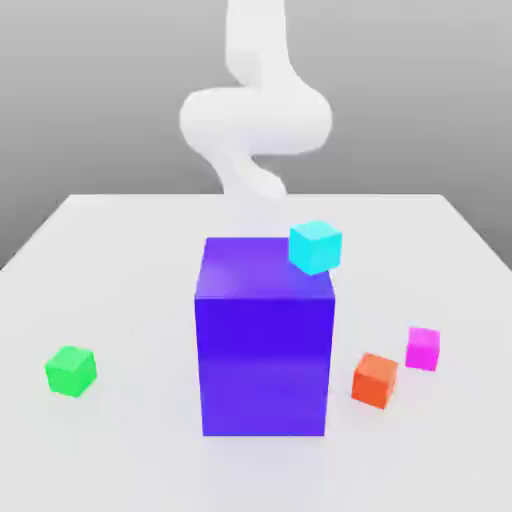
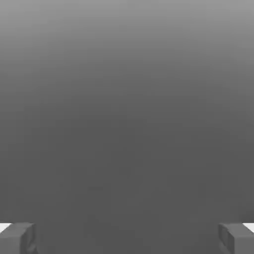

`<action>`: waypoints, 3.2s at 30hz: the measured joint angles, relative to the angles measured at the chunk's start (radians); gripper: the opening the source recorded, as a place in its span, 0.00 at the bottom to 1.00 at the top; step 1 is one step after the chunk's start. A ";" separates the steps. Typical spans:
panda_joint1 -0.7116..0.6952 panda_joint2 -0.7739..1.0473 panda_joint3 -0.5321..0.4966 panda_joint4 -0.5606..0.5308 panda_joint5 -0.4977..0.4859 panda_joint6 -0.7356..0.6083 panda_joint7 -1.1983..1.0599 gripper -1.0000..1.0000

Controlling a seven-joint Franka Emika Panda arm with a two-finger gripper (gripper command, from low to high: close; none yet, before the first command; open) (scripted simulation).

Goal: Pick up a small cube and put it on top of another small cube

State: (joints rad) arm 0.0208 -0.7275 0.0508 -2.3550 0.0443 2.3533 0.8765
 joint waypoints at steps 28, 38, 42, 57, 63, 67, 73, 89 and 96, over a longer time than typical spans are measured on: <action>0.413 0.878 0.314 -0.497 -0.386 0.634 1.335 0.50; 0.656 1.017 0.032 -0.459 -0.562 0.745 1.474 0.00; 0.530 0.918 0.191 -0.488 -0.420 0.671 1.362 0.00; 0.353 0.784 0.263 -0.414 0.056 0.444 0.704 0.00; 0.270 0.805 0.240 -0.344 0.016 0.414 0.440 0.00; 0.217 0.819 0.224 -0.298 -0.007 0.395 0.260 0.00; 0.109 0.821 0.160 -0.252 -0.035 0.369 0.041 0.00; -0.589 0.659 -0.210 -0.373 -0.096 0.317 0.051 0.00; -0.638 0.810 -0.216 -0.391 0.006 0.475 0.024 0.00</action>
State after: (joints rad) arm -0.6172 0.0823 -0.1654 -2.7463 0.0499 2.8284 0.9001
